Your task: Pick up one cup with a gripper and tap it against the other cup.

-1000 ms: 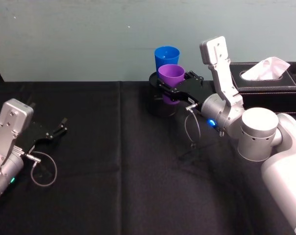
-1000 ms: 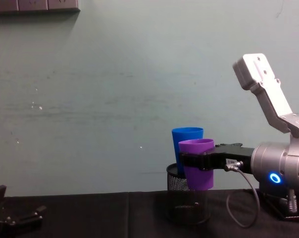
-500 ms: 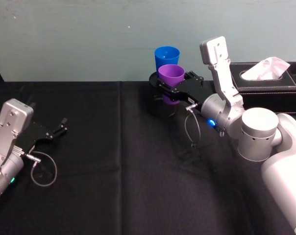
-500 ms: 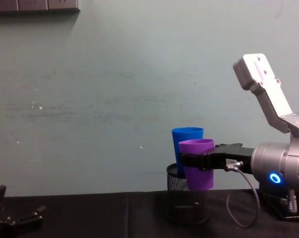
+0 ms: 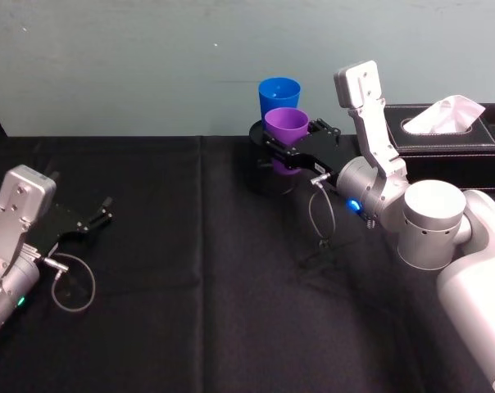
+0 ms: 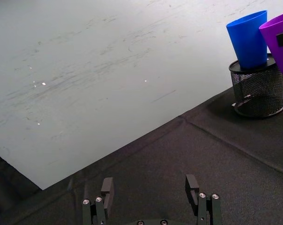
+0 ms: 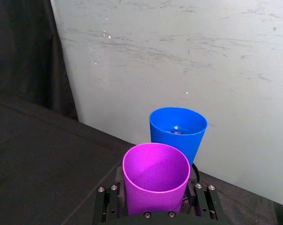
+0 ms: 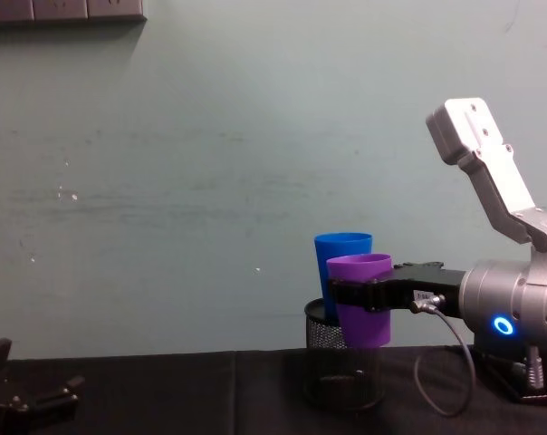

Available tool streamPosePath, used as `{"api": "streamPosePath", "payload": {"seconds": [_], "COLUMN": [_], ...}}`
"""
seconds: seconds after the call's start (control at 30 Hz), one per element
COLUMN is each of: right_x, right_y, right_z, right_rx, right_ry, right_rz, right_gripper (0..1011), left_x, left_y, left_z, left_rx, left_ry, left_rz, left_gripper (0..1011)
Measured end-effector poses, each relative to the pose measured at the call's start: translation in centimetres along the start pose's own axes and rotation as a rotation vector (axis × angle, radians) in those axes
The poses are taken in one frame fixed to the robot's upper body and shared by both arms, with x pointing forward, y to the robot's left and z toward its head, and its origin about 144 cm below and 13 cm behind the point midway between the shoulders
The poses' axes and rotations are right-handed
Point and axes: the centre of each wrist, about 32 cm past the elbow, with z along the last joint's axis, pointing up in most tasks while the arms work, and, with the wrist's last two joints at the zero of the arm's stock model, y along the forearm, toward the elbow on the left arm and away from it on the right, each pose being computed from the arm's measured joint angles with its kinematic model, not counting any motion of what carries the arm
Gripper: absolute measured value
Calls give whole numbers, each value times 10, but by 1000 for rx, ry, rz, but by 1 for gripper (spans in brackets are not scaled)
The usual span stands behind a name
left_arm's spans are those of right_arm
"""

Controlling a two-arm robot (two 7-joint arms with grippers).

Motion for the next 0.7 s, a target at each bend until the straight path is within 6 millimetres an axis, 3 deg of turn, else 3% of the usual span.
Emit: {"api": "streamPosePath", "payload": {"seconds": [0.7], "right_x": [0], "right_y": [0], "right_z": [0], "right_rx": [0], "right_ry": [0], "right_rz": [0], "right_gripper": [735], "left_x": [0], "left_y": [0], "left_z": [0], "left_rx": [0], "left_ry": [0], "left_rz": [0], "left_gripper": [1000]}}
